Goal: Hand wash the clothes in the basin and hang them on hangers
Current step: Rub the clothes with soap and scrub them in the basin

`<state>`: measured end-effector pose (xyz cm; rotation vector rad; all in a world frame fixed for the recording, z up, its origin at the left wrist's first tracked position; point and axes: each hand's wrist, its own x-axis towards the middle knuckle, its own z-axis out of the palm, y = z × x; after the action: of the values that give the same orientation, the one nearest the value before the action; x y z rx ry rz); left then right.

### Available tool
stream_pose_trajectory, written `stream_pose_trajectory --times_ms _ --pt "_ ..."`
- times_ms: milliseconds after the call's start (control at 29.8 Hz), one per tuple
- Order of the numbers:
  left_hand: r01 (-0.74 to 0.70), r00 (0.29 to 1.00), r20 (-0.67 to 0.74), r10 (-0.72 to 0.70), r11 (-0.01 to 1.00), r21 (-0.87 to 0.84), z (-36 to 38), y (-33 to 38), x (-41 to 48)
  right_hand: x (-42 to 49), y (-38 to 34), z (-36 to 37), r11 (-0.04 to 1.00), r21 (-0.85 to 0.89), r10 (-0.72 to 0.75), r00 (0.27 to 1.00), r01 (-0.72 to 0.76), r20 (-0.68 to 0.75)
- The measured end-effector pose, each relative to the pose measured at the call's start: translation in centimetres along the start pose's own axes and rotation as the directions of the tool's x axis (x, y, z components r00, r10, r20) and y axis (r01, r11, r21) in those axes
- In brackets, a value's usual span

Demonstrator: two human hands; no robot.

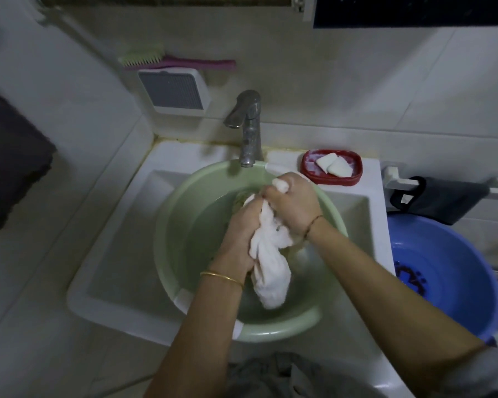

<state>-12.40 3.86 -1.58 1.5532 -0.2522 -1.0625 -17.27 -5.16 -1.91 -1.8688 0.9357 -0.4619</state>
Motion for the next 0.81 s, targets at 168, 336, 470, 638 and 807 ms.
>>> stream_pose_trajectory --times_ms 168,336,470,638,807 --pt "-0.046 0.995 -0.085 0.060 0.986 0.160 -1.6 0.7 0.6 -0.3 0.8 -1.4 0.856 0.392 0.063 0.820 -0.338 0.569" --pt "-0.071 0.994 -0.064 0.086 0.976 0.204 -3.9 0.4 -0.3 0.0 2.2 -2.3 0.629 0.659 0.130 0.892 -0.412 0.433" --pt "-0.089 0.994 0.094 0.061 0.935 0.344 -5.9 0.5 -0.4 1.4 3.8 -2.4 0.677 0.675 0.251 0.954 -0.294 0.164" --pt "-0.080 0.997 0.004 0.081 0.976 0.201 -6.1 -0.4 0.2 0.5 2.8 -2.0 0.852 0.513 0.206 0.968 -0.107 -0.141" --pt "-0.047 0.990 -0.142 0.016 0.974 -0.221 -2.5 -0.1 0.0 -5.3 -1.1 2.4 0.900 -0.126 -0.408 0.907 0.418 0.099"
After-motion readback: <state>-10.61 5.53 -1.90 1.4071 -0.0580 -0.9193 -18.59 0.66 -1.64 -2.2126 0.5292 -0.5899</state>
